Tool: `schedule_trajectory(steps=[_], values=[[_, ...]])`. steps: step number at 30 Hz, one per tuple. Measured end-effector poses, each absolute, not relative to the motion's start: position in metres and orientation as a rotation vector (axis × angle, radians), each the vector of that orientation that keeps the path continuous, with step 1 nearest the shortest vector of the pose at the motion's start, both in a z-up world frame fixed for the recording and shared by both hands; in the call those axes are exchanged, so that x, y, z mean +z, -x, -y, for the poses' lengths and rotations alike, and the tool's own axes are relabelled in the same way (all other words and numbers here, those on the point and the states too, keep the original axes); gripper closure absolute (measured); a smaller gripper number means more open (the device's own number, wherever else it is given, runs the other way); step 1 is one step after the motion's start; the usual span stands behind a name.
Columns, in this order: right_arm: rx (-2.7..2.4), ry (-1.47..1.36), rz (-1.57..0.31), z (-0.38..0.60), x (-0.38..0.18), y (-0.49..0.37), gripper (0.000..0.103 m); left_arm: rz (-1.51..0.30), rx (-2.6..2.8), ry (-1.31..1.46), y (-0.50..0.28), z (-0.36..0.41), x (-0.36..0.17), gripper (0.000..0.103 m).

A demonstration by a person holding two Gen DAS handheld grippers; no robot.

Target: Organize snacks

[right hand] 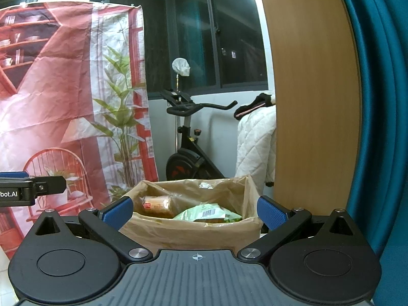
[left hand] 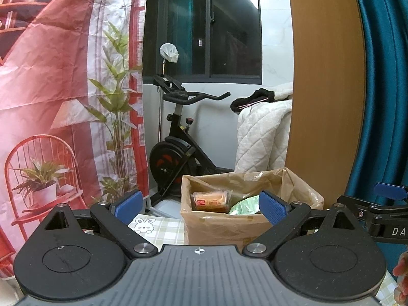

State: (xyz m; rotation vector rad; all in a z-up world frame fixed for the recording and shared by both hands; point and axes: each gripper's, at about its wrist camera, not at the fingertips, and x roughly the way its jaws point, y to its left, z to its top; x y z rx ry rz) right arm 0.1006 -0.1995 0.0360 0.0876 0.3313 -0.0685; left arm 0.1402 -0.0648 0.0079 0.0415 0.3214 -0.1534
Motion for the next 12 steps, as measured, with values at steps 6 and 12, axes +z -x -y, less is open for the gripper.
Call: schedule_trajectory(steps=[6, 12], values=[[-0.068, -0.085, -0.332, 0.1992, 0.0357, -0.1007, 0.001, -0.318, -0.146, -0.041, -0.1402, 0.0658, 0.008, 0.005], [-0.065, -0.082, -0.334, 0.202, 0.0355, -0.1042, 0.001, -0.324, -0.145, -0.031, -0.1417, 0.0647, 0.0077, 0.005]])
